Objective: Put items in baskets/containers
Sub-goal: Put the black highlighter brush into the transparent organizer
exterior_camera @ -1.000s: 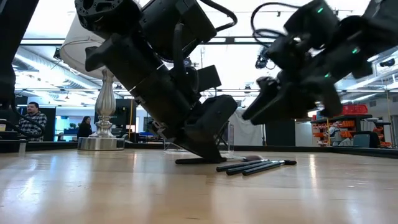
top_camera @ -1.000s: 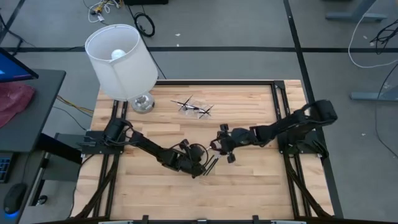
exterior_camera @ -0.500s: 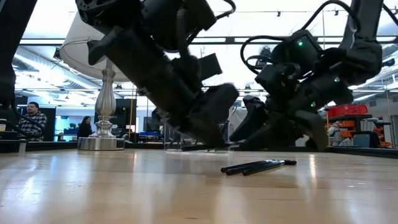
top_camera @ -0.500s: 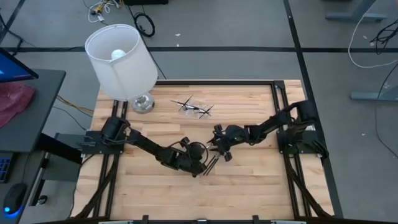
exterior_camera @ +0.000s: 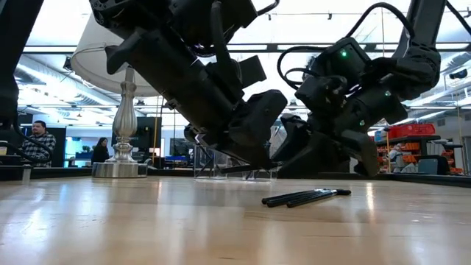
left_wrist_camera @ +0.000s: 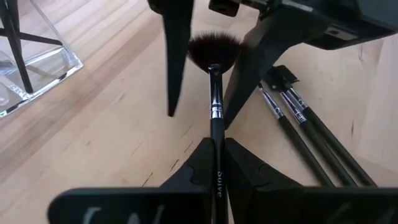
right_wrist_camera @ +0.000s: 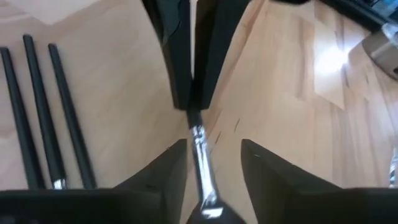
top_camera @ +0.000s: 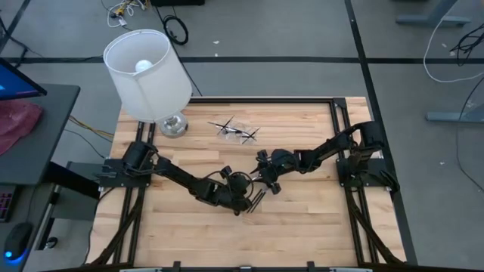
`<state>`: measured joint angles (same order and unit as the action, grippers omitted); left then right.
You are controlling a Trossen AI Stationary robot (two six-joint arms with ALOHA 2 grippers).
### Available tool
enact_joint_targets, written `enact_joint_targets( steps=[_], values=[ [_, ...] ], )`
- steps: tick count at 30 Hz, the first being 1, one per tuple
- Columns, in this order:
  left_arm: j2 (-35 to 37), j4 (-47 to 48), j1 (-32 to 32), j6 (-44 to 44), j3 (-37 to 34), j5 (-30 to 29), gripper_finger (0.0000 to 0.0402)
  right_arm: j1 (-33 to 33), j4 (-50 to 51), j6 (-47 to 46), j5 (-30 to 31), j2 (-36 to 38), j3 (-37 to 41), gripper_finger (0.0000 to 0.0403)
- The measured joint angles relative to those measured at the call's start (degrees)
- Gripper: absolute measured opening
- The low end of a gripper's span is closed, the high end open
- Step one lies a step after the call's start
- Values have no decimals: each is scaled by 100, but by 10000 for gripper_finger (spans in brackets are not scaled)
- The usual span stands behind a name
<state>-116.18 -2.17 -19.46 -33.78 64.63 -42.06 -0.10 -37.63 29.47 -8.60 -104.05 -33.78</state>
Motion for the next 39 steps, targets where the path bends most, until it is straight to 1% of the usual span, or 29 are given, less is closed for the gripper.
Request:
enact_joint_targets(
  steps=[8,11,20,24,31,37,39],
  values=[
    [4,-13,0,-4,8,25,24,-2,118,-179,-39,0,0,72],
    [11,-13,9,-2,10,111,24,-2,124,-318,-146,0,4,53],
    [11,-7,13,-7,14,211,25,-7,144,-352,-155,0,4,53],
    [15,0,13,-2,17,297,30,-7,157,-346,-178,0,7,43],
    [15,17,20,-9,17,306,76,-13,98,-351,-171,2,9,25],
    [15,13,20,-8,17,316,110,-12,14,-350,-137,4,9,27],
    [53,65,13,2,16,305,119,-13,11,-349,-15,7,8,27]
  ],
)
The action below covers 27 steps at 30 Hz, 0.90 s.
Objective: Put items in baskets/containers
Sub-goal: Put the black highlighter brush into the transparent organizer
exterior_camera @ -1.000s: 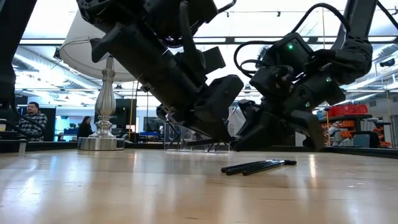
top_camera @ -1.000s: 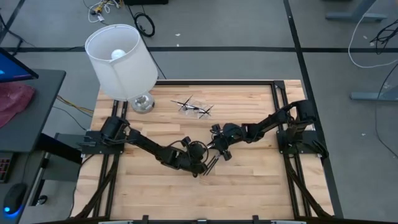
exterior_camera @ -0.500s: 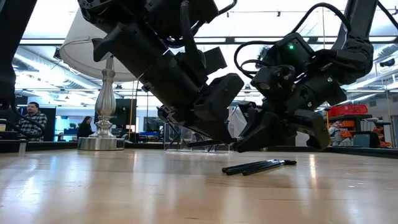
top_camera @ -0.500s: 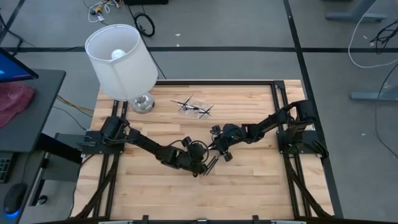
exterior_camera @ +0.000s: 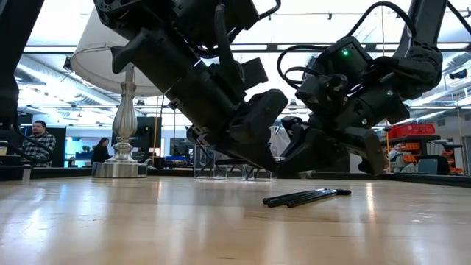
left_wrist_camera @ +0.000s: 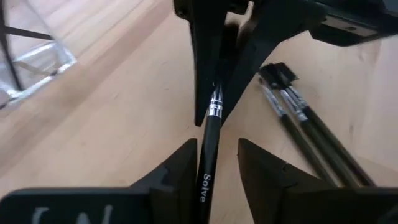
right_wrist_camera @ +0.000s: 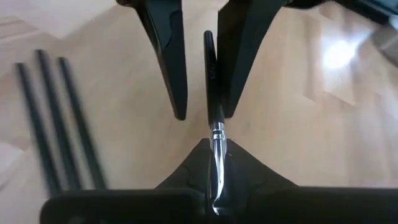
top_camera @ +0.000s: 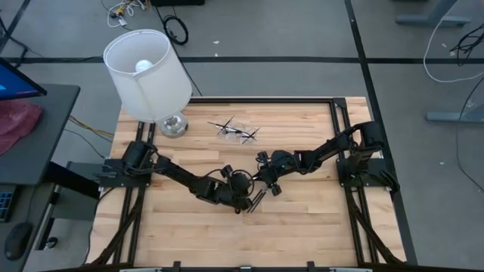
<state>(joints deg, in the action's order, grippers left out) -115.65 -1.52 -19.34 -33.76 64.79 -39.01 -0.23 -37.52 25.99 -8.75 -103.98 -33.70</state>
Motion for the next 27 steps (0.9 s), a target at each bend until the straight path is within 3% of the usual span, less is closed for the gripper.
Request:
enact_joint_targets(
  steps=[8,13,16,22,27],
  values=[
    [898,928,-136,141,6,-408,148,18,270,22,1020,92,-27,28],
    [1666,1647,-227,139,7,-877,144,10,2120,254,2252,666,-436,28],
    [1963,2045,-311,145,8,-1128,137,9,3164,667,2658,1114,-851,28],
    [2224,2636,-424,146,4,-1402,125,16,4755,2769,3593,1818,-1876,28],
    [2235,2946,-472,145,2,-1623,116,240,4156,5848,4196,1784,-2284,28]
  ],
)
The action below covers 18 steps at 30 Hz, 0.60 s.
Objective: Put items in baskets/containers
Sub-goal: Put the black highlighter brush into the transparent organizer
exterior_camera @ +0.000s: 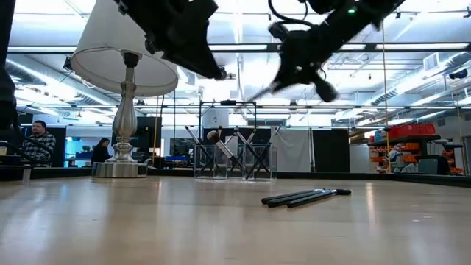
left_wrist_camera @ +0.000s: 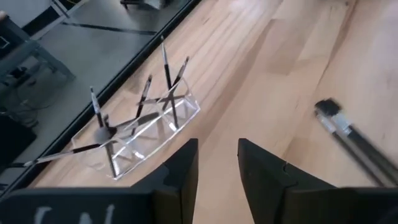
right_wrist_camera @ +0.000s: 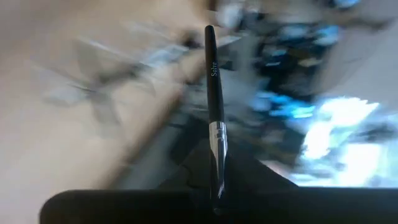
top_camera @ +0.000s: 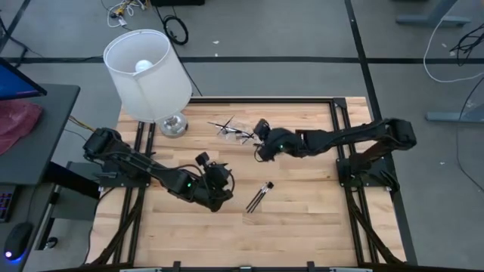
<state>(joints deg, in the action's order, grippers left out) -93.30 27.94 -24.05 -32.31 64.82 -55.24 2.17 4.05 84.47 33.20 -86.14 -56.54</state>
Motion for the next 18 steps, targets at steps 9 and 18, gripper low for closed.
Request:
enact_joint_targets(
  steps=[9,18],
  values=[
    [0,253,2,-40,-4,-4,115,775,-895,3640,-213,-632,-6,27],
    [0,340,7,-47,-4,-4,115,964,-1533,4542,-434,-1348,-7,27]
  ],
)
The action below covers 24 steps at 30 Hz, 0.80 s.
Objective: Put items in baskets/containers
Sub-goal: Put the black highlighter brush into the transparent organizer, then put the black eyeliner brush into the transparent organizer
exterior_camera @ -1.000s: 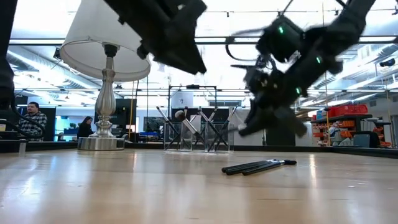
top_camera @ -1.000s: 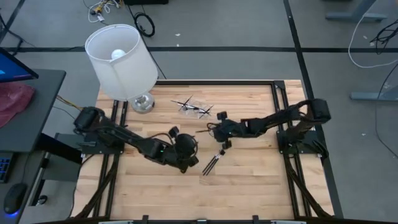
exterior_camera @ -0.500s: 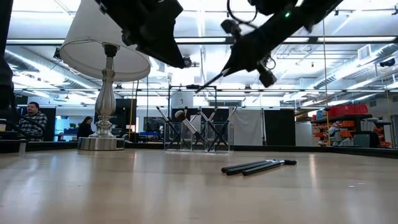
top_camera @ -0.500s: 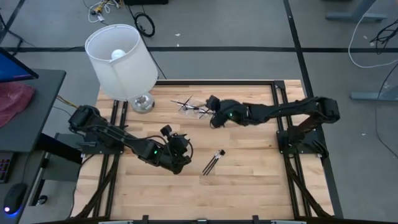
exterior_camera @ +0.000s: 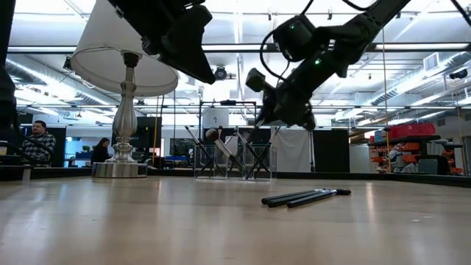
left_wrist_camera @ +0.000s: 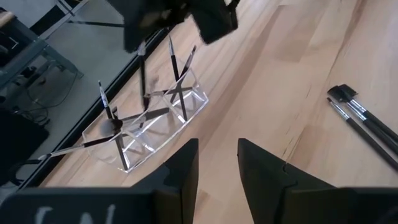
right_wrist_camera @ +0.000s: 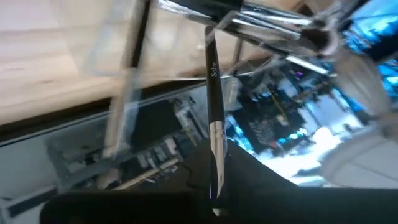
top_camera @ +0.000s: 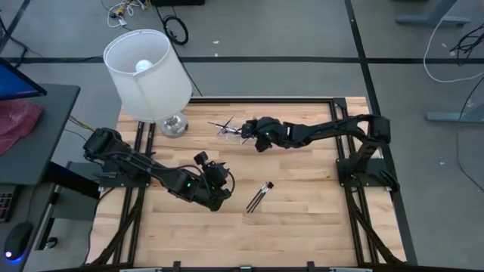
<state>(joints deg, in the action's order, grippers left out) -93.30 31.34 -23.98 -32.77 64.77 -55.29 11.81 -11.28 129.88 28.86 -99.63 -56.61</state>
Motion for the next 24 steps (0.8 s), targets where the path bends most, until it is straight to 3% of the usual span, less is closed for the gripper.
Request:
enact_joint_targets(
  steps=[4,13,18,21,24],
  values=[
    [0,33,6,-2,0,-1,115,1,-460,147,-116,-158,-1,35],
    [-2,35,6,-7,1,-2,115,1,-258,455,-593,-152,-1,77],
    [-2,27,6,-9,2,0,115,1,-307,173,-705,-152,1,99],
    [-2,25,6,-15,2,-2,115,1,-474,-558,-669,-152,1,113],
    [-2,25,6,-127,1,-2,115,-19,-881,-2097,-224,-152,1,123]
  ],
)
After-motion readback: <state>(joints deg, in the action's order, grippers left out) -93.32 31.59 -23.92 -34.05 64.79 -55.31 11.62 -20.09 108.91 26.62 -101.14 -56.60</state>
